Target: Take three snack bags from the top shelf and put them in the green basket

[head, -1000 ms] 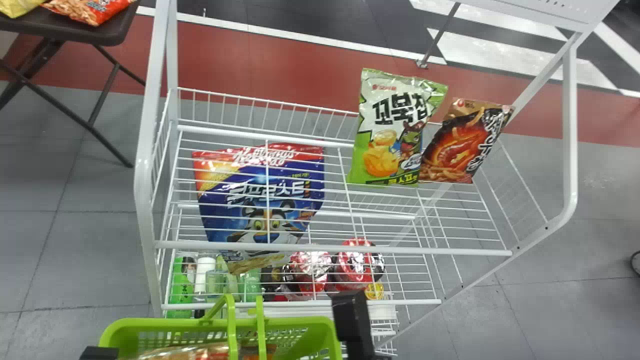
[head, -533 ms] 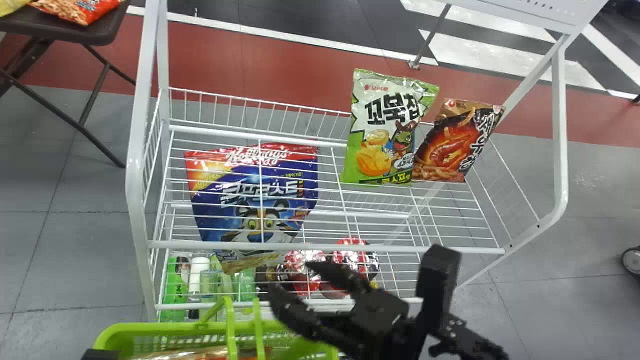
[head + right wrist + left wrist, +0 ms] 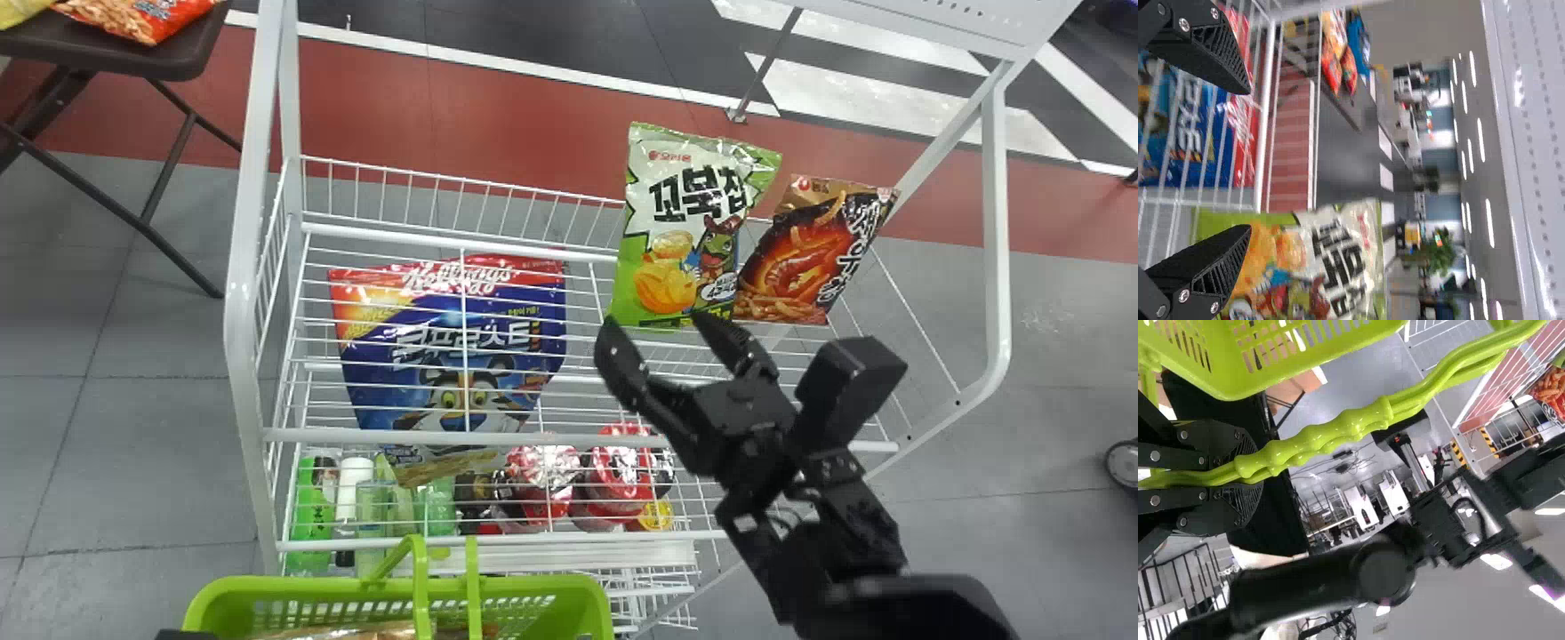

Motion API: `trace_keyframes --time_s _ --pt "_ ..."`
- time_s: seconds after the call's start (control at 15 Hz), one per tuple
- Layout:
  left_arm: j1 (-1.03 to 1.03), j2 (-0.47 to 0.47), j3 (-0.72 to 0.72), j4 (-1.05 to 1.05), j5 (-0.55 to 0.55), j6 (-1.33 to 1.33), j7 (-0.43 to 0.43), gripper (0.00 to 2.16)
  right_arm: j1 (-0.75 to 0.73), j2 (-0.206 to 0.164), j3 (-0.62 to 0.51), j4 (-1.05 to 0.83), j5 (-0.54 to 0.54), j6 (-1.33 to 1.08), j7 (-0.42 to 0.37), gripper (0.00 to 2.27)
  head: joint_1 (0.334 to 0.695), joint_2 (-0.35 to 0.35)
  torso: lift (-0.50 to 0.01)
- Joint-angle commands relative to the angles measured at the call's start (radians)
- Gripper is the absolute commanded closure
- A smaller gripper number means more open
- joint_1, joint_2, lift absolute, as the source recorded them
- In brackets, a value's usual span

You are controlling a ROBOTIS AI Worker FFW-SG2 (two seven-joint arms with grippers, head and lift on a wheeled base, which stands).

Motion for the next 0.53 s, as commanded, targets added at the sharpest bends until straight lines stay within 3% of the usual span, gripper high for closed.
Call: trace_keyframes --time_s 0.0,0.2,0.47 --pt "-0.001 0.001 0.001 0.001 -0.003 0.002 0.002 1.49 -0.112 0.0 -0.033 0.124 0.01 -0.038 -0.023 0.11 0.695 -0.35 -0.031" --pt "-0.012 0.001 0.001 0.008 -0.006 0.002 0.002 1.49 -0.218 -0.002 -0.071 0.23 0.052 -0.05 -0.064 0.11 0.695 -0.35 -0.031" --pt "-0.022 0.003 0.007 0.011 -0.005 0.023 0.002 1.49 -0.373 -0.018 -0.098 0.386 0.126 -0.032 -0.046 0.12 0.695 -0.35 -0.031"
